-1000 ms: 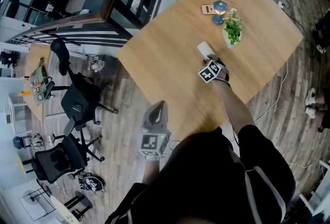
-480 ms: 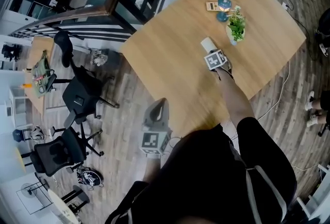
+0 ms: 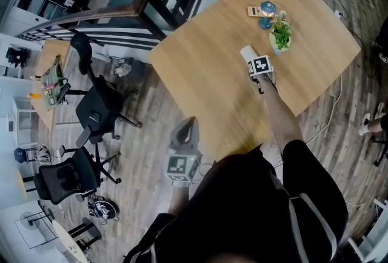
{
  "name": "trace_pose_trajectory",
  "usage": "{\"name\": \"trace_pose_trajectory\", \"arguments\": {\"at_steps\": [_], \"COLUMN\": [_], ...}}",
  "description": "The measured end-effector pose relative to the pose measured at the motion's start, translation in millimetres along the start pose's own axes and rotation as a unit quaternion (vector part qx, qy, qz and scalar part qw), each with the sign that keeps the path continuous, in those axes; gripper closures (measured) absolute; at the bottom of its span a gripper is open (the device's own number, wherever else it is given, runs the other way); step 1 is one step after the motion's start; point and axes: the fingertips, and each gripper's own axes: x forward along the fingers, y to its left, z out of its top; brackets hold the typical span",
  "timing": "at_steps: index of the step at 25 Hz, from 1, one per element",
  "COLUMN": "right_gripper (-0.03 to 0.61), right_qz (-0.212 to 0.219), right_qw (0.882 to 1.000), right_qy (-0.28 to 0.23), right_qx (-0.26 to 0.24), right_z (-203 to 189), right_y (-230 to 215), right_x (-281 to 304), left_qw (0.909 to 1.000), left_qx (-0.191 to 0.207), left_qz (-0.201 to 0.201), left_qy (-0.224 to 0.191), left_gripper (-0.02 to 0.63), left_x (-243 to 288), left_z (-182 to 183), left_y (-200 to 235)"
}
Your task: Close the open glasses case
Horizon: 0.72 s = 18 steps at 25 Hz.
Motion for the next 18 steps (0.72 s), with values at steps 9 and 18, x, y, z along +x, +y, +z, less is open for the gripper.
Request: {"name": "trace_pose_trajectory", "arguments": {"at_steps": [9, 18], "right_gripper": [0.565, 0.565], "right_qz": [0.078, -0.029], "right_qw": [0.915, 0.885], "right_qy": [-0.387, -0.429], "right_qx": [-0.086, -0.178], "right_z": [45.4, -24.9], "right_y": [68.1, 60.2], "right_x": [-224.6, -336.5], "left_qw": [0.9994, 0.9985], "left_qx": [0.015, 0.028], "left_qz": [-0.023, -0.044], "left_qy": [-0.019, -0.016], "left_gripper": [0.615, 0.615], "left_x": [10.4, 16.1], "left_z": [14.3, 15.7], "left_y": [-9.7, -27.4]}}
